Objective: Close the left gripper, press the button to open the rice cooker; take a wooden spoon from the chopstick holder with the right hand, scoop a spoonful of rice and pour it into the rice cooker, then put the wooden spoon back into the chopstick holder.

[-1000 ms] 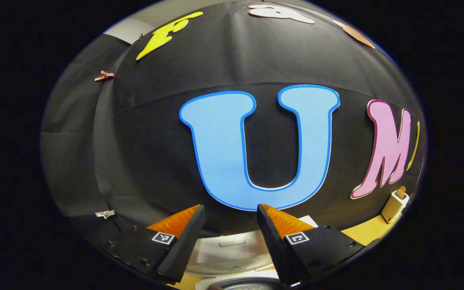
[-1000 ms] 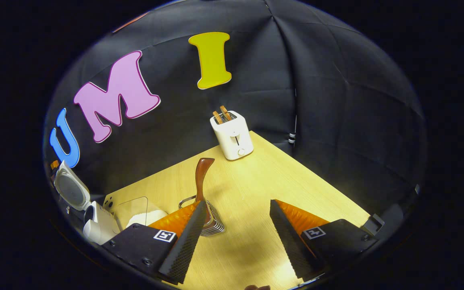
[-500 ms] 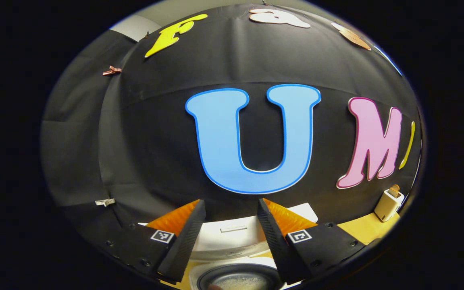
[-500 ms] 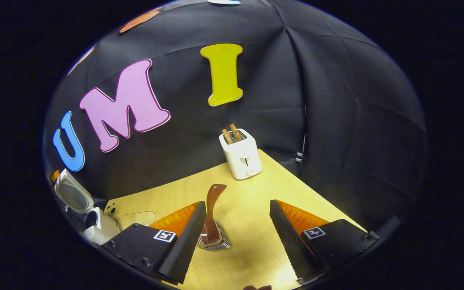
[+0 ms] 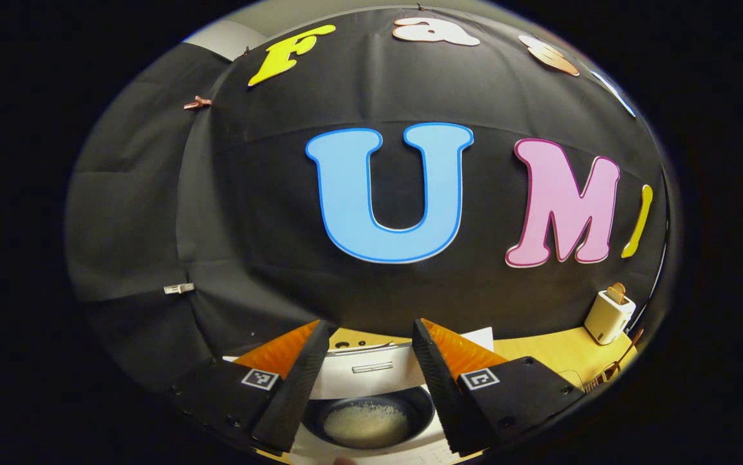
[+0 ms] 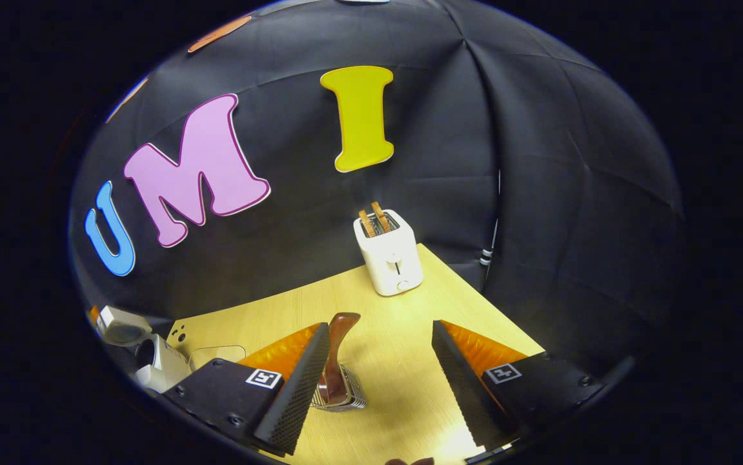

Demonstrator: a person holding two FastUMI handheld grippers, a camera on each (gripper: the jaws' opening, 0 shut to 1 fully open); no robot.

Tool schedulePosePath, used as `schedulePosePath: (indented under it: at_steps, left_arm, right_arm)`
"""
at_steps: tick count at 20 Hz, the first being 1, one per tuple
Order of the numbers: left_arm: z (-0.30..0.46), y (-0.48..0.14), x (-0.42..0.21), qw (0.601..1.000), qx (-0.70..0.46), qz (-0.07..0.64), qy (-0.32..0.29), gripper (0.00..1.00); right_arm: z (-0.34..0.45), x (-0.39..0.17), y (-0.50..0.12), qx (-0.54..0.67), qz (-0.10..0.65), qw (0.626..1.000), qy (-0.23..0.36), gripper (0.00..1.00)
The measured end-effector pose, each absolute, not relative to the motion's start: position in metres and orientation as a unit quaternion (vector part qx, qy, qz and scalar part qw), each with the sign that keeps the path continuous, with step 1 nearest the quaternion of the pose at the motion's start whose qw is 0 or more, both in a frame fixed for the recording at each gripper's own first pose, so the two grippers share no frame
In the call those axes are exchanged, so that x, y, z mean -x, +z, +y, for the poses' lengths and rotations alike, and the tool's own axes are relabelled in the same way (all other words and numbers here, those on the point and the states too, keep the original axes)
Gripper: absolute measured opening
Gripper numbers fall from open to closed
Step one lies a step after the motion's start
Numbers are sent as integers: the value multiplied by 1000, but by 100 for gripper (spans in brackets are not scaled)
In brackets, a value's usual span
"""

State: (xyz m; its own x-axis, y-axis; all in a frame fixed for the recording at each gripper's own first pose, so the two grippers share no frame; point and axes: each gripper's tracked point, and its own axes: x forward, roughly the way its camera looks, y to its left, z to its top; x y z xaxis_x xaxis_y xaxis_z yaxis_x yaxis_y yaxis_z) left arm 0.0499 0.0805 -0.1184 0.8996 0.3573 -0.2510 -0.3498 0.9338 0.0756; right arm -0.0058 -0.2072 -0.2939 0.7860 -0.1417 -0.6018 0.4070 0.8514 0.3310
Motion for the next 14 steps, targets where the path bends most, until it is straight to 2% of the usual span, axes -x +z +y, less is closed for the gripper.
schedulePosePath:
  at_steps: [4, 5, 6, 14]
  left_arm:
    - [69, -145, -32, 968, -10, 162, 192, 87]
    - [68, -152, -27, 966, -5, 171, 195, 90]
    - [66, -159, -23, 963, 3, 180, 198, 88]
    - [56, -216, -1, 941, 16, 265, 210, 89]
  right_arm:
    - [-212, -8, -299, -231, 294, 917, -135, 98]
    - [-212, -10, -299, -234, 294, 917, -132, 98]
    - [-213, -12, -301, -236, 295, 917, -129, 98]
    - [-227, -19, -320, -243, 306, 912, -122, 98]
